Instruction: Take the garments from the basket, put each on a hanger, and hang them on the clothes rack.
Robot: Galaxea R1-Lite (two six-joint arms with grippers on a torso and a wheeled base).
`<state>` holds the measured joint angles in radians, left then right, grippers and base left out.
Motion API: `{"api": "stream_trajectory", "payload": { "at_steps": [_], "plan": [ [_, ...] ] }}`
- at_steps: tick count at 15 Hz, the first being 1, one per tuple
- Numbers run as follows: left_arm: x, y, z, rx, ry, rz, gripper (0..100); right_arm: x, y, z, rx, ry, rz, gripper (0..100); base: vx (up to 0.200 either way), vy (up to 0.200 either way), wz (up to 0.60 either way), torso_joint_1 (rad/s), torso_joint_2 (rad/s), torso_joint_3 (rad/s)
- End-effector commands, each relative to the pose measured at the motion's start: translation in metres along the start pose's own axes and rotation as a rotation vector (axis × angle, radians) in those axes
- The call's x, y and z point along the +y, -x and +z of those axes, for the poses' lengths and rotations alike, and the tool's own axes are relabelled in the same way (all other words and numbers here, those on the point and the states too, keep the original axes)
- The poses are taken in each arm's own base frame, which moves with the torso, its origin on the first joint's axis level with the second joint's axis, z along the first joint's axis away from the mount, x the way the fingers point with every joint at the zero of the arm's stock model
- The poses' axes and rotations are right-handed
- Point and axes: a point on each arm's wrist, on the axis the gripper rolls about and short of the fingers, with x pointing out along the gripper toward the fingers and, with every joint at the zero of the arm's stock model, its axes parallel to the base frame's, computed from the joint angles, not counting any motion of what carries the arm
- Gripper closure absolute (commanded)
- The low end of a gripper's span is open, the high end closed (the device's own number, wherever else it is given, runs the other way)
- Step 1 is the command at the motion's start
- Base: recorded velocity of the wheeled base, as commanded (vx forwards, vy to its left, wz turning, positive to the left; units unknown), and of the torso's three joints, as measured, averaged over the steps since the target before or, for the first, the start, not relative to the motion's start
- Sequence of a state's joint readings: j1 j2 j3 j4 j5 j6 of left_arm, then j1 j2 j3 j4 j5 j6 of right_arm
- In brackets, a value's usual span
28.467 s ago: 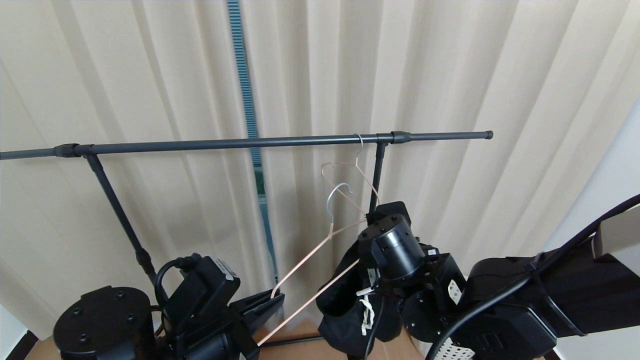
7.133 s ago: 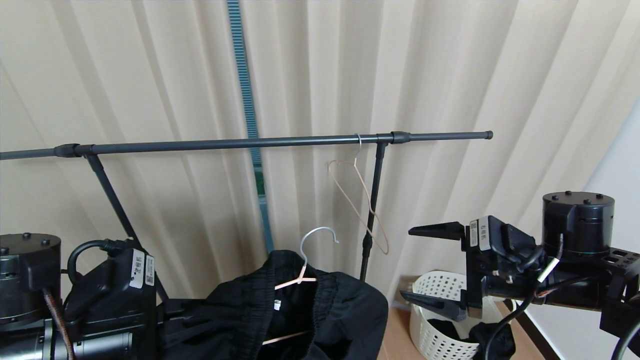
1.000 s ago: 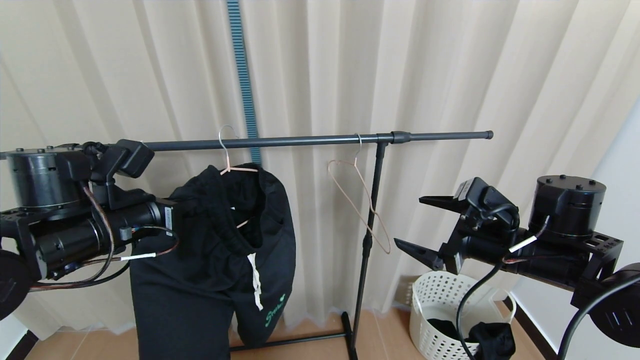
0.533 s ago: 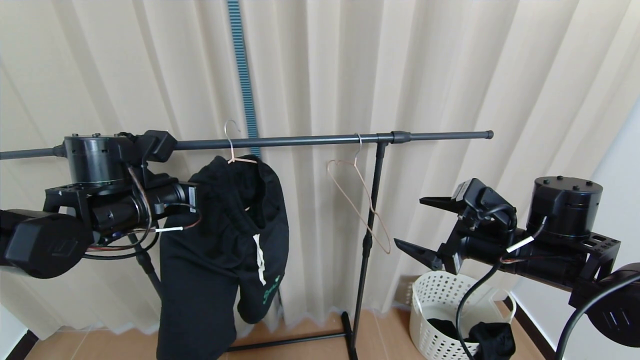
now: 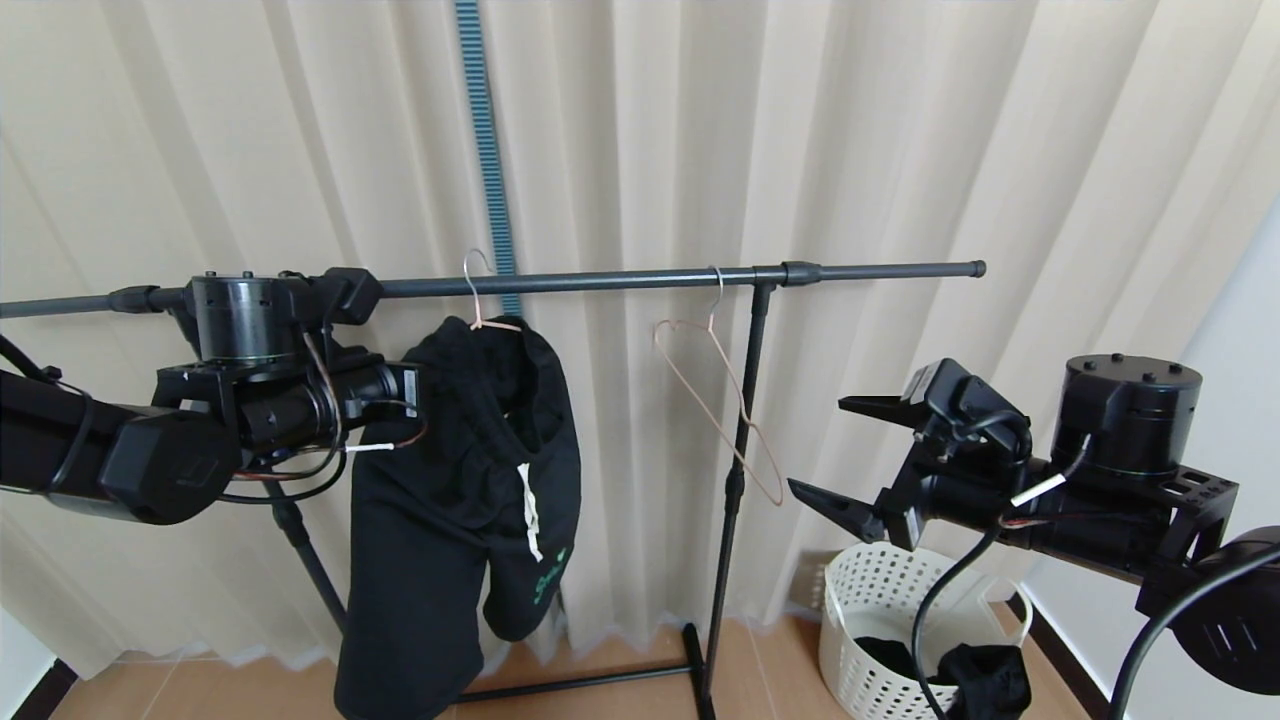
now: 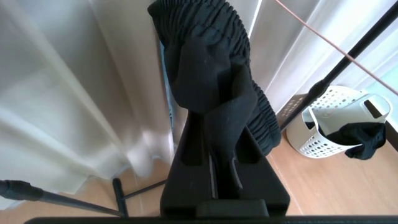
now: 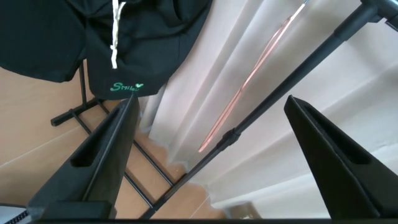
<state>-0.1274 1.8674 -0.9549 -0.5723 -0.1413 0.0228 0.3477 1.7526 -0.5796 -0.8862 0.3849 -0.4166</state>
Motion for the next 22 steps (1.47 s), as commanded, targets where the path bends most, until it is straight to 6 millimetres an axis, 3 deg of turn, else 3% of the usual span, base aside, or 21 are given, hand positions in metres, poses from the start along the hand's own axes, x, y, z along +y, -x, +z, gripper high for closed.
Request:
{"api": "stream_trajectory", "payload": {
  "at_steps": [1,5,6,8,11,13,16,18,20,21,22],
  "plan": [
    [0.001,-0.003,-0.004,0.014,0.002,0.001,100,0.000,-0.002,-0.002,0.005,-0.002,0.003,0,0.000,0.000,0.00,0.000,0.00,0.000],
    [0.001,-0.001,-0.009,0.029,0.003,0.001,100,0.000,-0.002,-0.002,0.006,-0.002,0.004,0,0.000,0.000,0.00,0.000,0.00,0.000],
    [0.001,-0.001,-0.010,0.032,0.003,0.001,0,0.000,-0.002,-0.002,0.005,-0.002,0.003,0,0.000,0.000,0.00,0.000,0.00,0.000],
    [0.000,0.001,-0.009,0.028,0.004,0.001,0,0.000,-0.002,-0.001,0.004,-0.001,0.002,0,0.000,0.000,0.00,0.000,0.00,0.000],
    [-0.002,0.019,0.000,-0.006,-0.001,-0.001,0,0.000,-0.001,0.000,-0.002,0.001,0.001,0,0.000,0.000,0.00,0.000,0.00,0.000],
    [-0.006,0.047,0.008,-0.048,-0.008,0.000,0,-0.001,0.004,0.007,-0.025,0.010,-0.009,0,0.000,0.000,0.00,0.000,0.00,0.000],
    [-0.014,0.104,0.008,-0.111,-0.019,-0.003,0,0.003,0.040,0.038,-0.143,-0.006,-0.047,0,0.000,0.000,0.00,0.000,0.00,0.000],
    [-0.021,0.144,-0.011,-0.117,-0.019,-0.008,0,0.018,0.076,0.069,-0.258,-0.043,-0.082,0,0.000,0.000,0.00,0.000,0.00,0.000],
    [-0.024,0.167,-0.025,-0.124,-0.023,-0.006,0,0.021,0.095,0.076,-0.266,-0.061,-0.146,0,0.000,0.000,0.00,0.000,0.00,0.000],
    [-0.026,0.187,-0.038,-0.140,-0.024,0.007,0,0.031,0.109,0.071,-0.199,-0.089,-0.204,0,0.000,0.000,0.00,0.000,0.00,0.000],
    [-0.027,0.195,-0.045,-0.133,-0.023,0.010,0,0.035,0.116,0.067,-0.161,-0.107,-0.262,0,0.000,0.000,0.00,0.000,0.00,0.000]
  ]
}}
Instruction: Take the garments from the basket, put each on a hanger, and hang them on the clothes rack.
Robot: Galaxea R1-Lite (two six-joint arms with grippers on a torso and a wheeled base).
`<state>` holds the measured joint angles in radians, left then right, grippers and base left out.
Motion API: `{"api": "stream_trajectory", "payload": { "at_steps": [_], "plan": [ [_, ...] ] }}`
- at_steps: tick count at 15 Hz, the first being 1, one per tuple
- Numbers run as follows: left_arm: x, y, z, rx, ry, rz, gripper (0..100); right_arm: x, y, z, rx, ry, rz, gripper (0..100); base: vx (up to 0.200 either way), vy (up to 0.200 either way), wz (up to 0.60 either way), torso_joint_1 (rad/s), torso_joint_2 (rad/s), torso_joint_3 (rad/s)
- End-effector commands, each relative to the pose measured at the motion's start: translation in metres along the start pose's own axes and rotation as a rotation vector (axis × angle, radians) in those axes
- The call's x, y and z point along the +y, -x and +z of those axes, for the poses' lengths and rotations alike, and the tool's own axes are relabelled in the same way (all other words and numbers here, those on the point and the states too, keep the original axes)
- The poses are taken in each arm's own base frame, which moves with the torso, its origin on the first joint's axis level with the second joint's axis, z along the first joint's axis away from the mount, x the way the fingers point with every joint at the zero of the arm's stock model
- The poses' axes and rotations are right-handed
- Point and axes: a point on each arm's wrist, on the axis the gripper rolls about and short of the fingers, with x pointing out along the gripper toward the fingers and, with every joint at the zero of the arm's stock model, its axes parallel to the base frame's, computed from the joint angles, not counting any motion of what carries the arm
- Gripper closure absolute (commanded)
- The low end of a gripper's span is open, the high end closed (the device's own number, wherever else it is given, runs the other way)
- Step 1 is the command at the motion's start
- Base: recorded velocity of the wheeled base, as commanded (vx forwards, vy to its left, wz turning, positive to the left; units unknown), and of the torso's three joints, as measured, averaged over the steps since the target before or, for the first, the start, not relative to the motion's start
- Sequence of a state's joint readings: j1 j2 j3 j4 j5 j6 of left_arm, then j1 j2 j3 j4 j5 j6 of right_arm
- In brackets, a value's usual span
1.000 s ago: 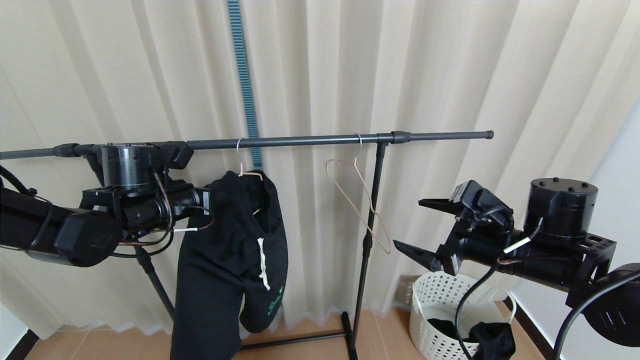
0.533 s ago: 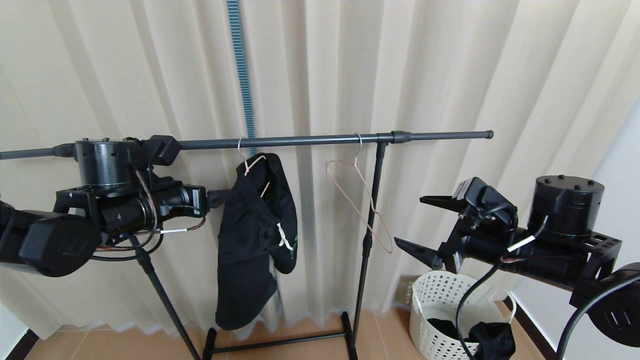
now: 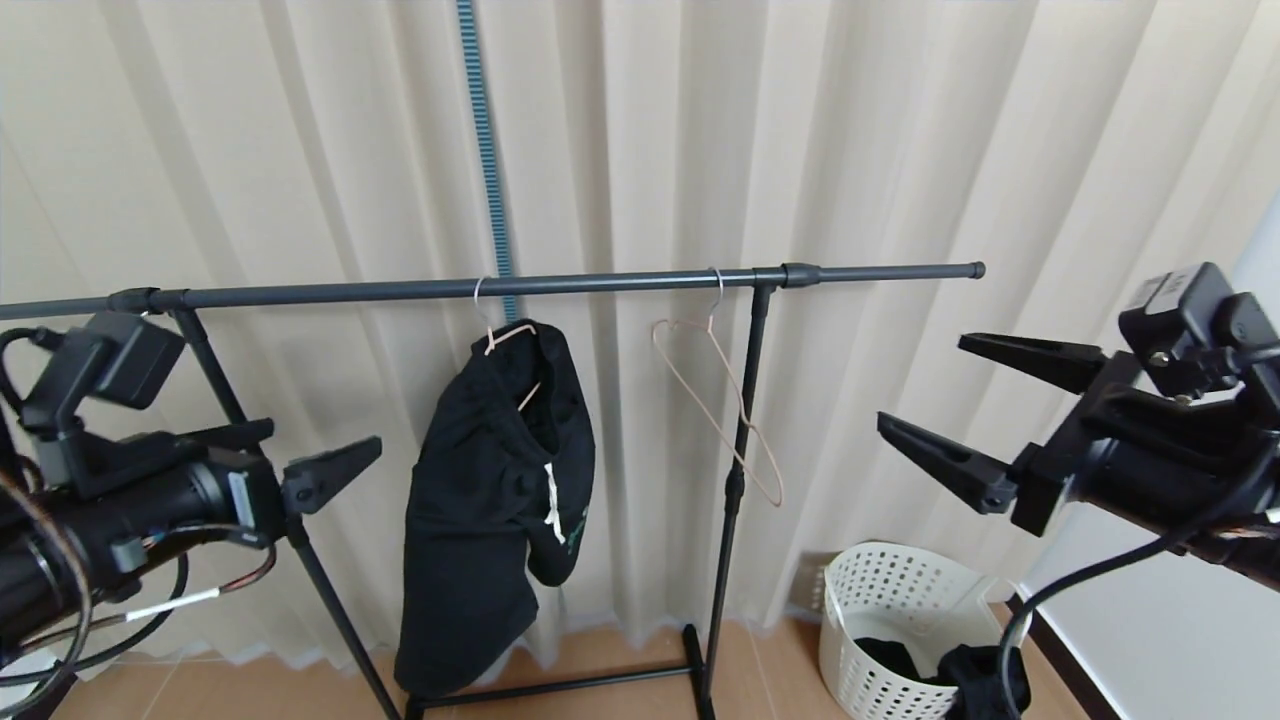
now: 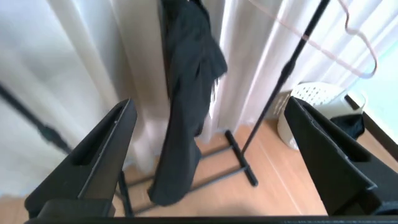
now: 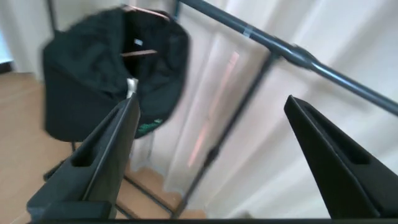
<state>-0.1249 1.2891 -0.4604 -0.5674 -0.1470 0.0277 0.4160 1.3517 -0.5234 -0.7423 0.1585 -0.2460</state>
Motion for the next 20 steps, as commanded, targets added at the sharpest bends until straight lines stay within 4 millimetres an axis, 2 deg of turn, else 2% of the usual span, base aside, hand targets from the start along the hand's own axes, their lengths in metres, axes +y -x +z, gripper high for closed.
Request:
{"api": "stream_trajectory", "payload": {
  "at_steps": [1,3,4,8,9,10,15,19,20],
  "plan": [
    [-0.006,0.046,-0.021,-0.026,-0.003,0.018,0,0.011,0.044,0.005,-0.002,-0.020,-0.143,0,0.000,0.000,0.00,0.000,0.00,0.000],
    [-0.005,0.063,-0.047,0.039,0.014,0.054,0,0.024,0.069,-0.013,0.041,-0.069,-0.242,0,0.000,0.000,0.00,0.000,0.00,0.000],
    [-0.005,0.071,-0.058,0.049,0.022,0.073,0,0.030,0.085,-0.030,0.068,-0.065,-0.251,0,0.000,0.000,0.00,0.000,0.00,0.000],
    [-0.006,0.083,-0.097,0.145,0.048,0.098,0,0.044,0.126,-0.086,0.166,-0.057,-0.237,0,0.000,0.000,0.00,0.000,0.00,0.000],
    [-0.007,0.085,-0.100,0.149,0.048,0.095,0,0.043,0.129,-0.084,0.142,-0.058,-0.242,0,0.000,0.000,0.00,0.000,0.00,0.000],
    [-0.009,0.090,-0.107,0.152,0.047,0.089,0,0.045,0.142,-0.089,0.145,-0.070,-0.243,0,0.000,0.000,0.00,0.000,0.00,0.000],
    [-0.012,0.102,-0.110,0.127,0.044,0.090,0,0.054,0.190,-0.123,0.190,-0.067,-0.225,0,0.000,0.000,0.00,0.000,0.00,0.000],
    [-0.018,0.115,-0.115,0.094,0.026,0.053,0,0.056,0.197,-0.128,0.183,-0.078,-0.265,0,0.000,0.000,0.00,0.000,0.00,0.000],
    [-0.019,0.123,-0.119,0.072,0.023,0.056,0,0.056,0.199,-0.128,0.186,-0.093,-0.365,0,0.000,0.000,0.00,0.000,0.00,0.000]
  ]
}}
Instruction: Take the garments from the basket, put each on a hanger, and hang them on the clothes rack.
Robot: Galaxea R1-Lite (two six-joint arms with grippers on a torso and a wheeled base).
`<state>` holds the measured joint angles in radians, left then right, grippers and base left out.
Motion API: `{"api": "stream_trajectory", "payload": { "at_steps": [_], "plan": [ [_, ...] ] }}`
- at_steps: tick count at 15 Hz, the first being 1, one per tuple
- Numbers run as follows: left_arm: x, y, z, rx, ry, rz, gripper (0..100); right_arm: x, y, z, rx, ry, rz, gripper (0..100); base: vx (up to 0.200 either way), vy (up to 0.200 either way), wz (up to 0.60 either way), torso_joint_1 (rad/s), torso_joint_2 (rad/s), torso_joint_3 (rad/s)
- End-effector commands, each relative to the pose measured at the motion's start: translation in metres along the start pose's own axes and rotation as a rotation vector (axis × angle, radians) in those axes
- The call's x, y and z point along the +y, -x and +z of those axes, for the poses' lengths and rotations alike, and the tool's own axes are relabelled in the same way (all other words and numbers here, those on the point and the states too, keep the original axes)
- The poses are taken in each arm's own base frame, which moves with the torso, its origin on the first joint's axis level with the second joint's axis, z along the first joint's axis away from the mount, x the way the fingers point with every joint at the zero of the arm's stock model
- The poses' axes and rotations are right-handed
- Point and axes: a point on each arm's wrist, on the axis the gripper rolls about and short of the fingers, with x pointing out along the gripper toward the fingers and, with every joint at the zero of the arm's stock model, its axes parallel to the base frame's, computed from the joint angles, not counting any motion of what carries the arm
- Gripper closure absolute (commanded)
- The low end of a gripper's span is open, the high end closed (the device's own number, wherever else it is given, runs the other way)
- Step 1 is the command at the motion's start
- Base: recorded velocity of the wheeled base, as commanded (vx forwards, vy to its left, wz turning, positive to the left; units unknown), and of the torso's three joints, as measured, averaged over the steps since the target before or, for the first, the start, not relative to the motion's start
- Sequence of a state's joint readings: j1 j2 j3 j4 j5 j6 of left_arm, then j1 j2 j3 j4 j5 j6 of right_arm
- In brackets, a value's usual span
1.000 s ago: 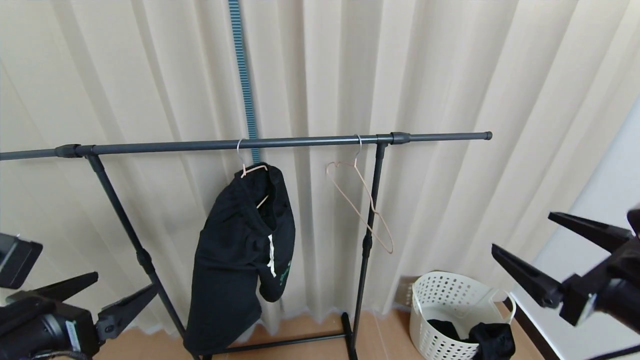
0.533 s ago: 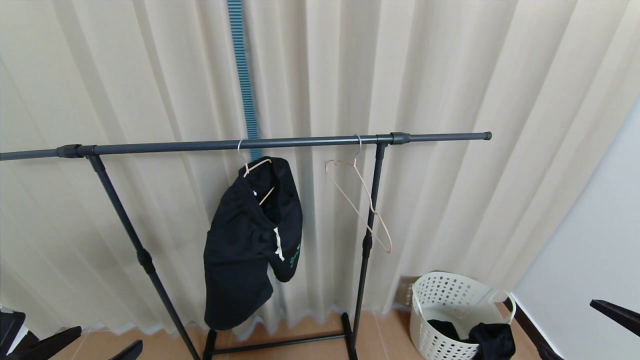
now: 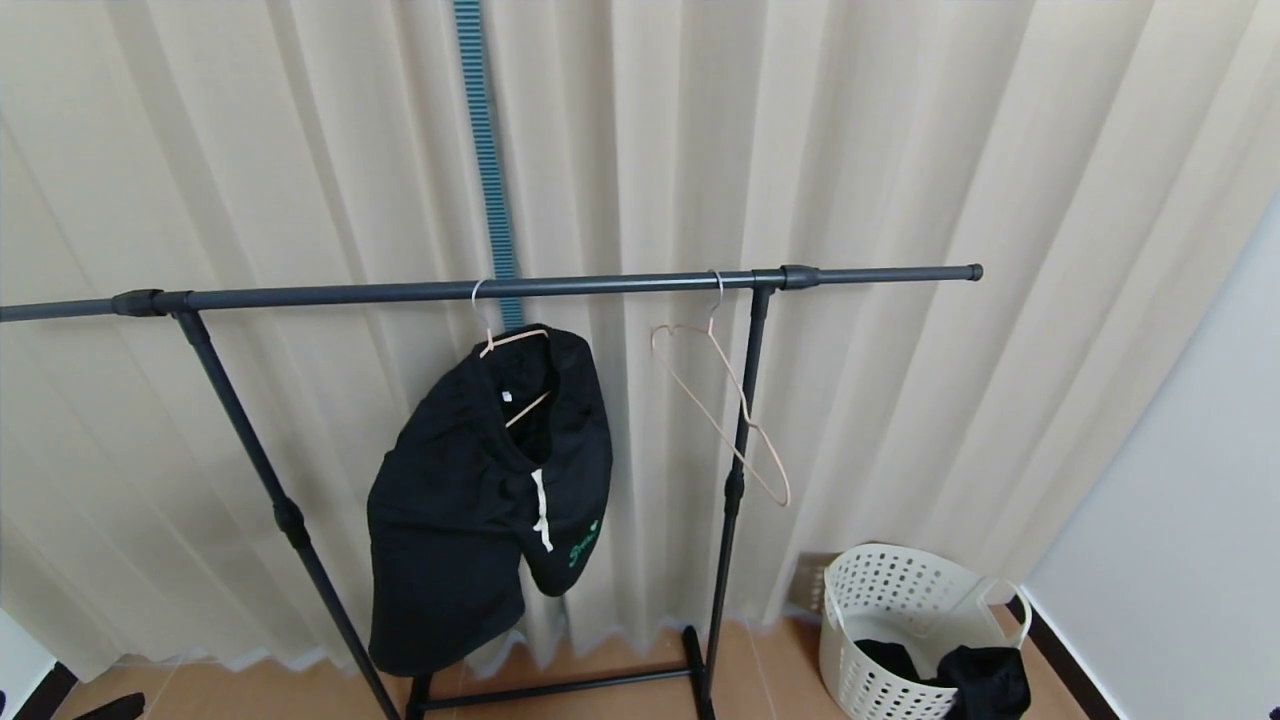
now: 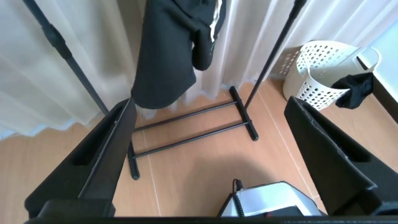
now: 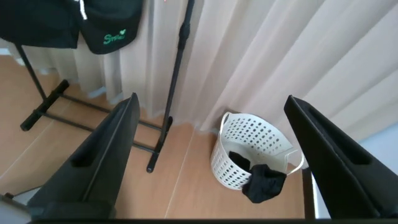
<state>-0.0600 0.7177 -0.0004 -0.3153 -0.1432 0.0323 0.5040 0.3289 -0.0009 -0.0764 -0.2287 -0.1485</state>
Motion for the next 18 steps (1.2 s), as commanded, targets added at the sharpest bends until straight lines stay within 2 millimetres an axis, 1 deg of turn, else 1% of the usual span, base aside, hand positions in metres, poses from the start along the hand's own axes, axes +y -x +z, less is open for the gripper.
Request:
{"api": "stream_trajectory", "payload": {
  "at_steps": [1,3,6,7,9,11,13,15,16,17,18],
  "plan": [
    [-0.002,0.013,-0.005,-0.076,-0.013,-0.001,0,-0.001,0.007,-0.002,-0.049,-0.048,-0.158,0,0.000,0.000,0.00,0.000,0.00,0.000],
    [-0.003,0.023,-0.013,-0.108,-0.031,0.037,0,0.001,0.017,-0.005,-0.118,-0.089,-0.341,0,0.000,0.000,0.00,0.000,0.00,0.000],
    [-0.003,0.033,-0.021,-0.171,-0.049,0.132,0,0.007,0.023,-0.007,-0.186,-0.106,-0.447,0,0.000,0.000,0.00,0.000,0.00,0.000],
    [-0.003,0.037,-0.023,-0.202,-0.067,0.161,0,0.009,0.026,-0.009,-0.226,-0.103,-0.441,0,0.000,0.000,0.00,0.000,0.00,0.000],
    [-0.003,0.046,-0.034,-0.258,-0.127,0.235,0,0.009,0.026,-0.010,-0.226,-0.109,-0.440,0,0.000,0.000,0.00,0.000,0.00,0.000],
    [-0.003,0.048,-0.036,-0.267,-0.144,0.315,0,0.010,0.026,-0.010,-0.232,-0.137,-0.423,0,0.000,0.000,0.00,0.000,0.00,0.000],
    [-0.006,0.055,-0.040,-0.346,-0.173,0.366,0,0.010,0.026,-0.010,-0.237,-0.169,-0.394,0,0.000,0.000,0.00,0.000,0.00,0.000],
    [-0.006,0.056,-0.041,-0.365,-0.152,0.361,0,0.011,0.025,-0.011,-0.240,-0.210,-0.377,0,0.000,0.000,0.00,0.000,0.00,0.000],
    [-0.007,0.058,-0.045,-0.407,-0.104,0.294,0,0.011,0.025,-0.011,-0.249,-0.239,-0.348,0,0.000,0.000,0.00,0.000,0.00,0.000],
    [-0.009,0.057,-0.048,-0.406,-0.062,0.198,0,0.011,0.025,-0.011,-0.255,-0.252,-0.332,0,0.000,0.000,0.00,0.000,0.00,0.000],
    [-0.009,0.057,-0.048,-0.406,-0.062,0.198,0,0.011,0.025,-0.011,-0.255,-0.252,-0.332,0,0.000,0.000,0.00,0.000,0.00,0.000]
  ]
}}
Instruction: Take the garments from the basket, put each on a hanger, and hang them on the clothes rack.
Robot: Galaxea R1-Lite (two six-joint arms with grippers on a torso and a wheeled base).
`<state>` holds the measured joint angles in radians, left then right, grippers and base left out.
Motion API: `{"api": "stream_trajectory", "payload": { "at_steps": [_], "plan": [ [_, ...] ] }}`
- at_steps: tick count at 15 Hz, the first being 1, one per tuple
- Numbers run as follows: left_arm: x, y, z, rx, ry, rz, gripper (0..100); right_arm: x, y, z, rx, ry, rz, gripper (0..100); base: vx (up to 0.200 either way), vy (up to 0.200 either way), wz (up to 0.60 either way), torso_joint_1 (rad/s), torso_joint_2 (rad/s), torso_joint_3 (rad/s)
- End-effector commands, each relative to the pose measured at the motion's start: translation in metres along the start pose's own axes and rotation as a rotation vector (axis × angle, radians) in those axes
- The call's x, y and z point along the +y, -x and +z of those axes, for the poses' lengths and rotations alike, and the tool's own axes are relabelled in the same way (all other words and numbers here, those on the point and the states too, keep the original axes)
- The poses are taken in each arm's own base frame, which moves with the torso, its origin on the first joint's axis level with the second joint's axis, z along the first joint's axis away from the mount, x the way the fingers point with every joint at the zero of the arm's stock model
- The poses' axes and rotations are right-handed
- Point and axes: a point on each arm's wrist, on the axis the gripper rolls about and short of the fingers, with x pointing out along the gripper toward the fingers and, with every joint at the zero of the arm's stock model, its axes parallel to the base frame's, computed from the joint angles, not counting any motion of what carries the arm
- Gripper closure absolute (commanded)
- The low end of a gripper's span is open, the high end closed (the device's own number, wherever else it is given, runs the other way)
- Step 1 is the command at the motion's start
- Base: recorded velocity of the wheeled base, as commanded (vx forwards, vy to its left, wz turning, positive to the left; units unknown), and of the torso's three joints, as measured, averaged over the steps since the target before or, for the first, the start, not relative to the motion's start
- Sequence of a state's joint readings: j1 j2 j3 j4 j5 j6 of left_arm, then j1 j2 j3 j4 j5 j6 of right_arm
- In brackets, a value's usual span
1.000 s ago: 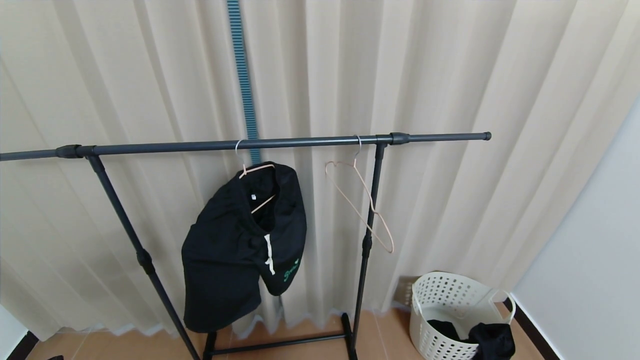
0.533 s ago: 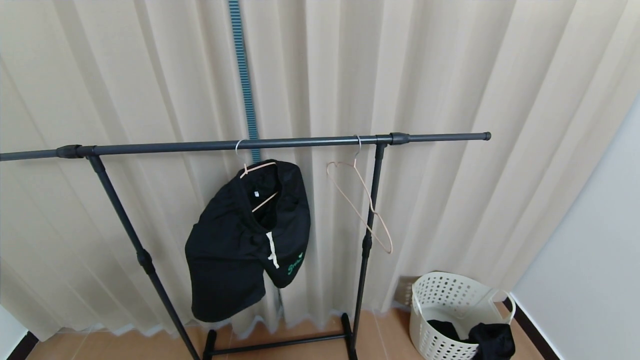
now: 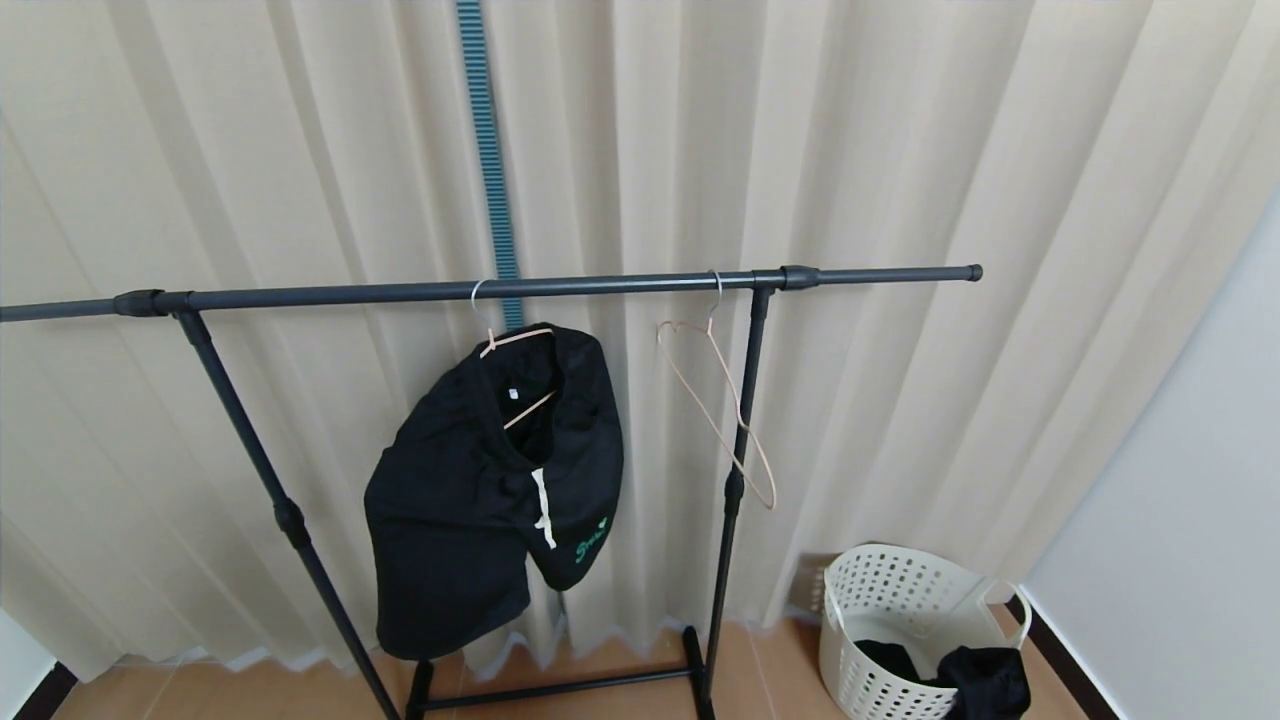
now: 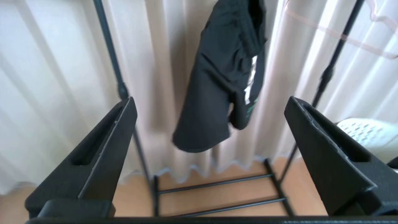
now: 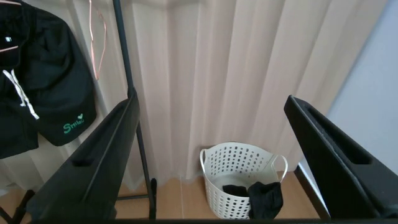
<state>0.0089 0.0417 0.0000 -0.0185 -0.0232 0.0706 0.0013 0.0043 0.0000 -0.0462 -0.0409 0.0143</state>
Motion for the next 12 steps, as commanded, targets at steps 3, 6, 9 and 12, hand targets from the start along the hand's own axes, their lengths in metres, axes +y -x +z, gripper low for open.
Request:
{"api": "stream_trajectory", "payload": {
  "at_steps": [3,6,9,12],
  "plan": [
    [-0.0003,0.0029,-0.0012,-0.035,0.053,-0.018,0,0.0000,-0.0002,0.0002,0.001,0.000,0.001,0,0.000,0.000,0.00,0.000,0.00,0.000],
    [-0.0004,0.0028,-0.0011,-0.033,0.050,-0.023,0,0.0000,-0.0002,0.0002,0.001,0.000,0.003,0,0.000,0.000,0.00,0.000,0.00,0.000],
    [-0.0004,0.0028,-0.0011,-0.033,0.048,-0.023,0,0.0000,-0.0002,0.0002,0.001,0.000,0.003,0,0.000,0.000,0.00,-0.116,0.26,0.137],
    [-0.0005,0.0027,-0.0016,-0.029,0.045,-0.024,0,0.0000,-0.0002,0.0003,-0.001,-0.001,0.003,0,0.000,0.000,0.00,-0.147,0.33,0.178]
  ]
}}
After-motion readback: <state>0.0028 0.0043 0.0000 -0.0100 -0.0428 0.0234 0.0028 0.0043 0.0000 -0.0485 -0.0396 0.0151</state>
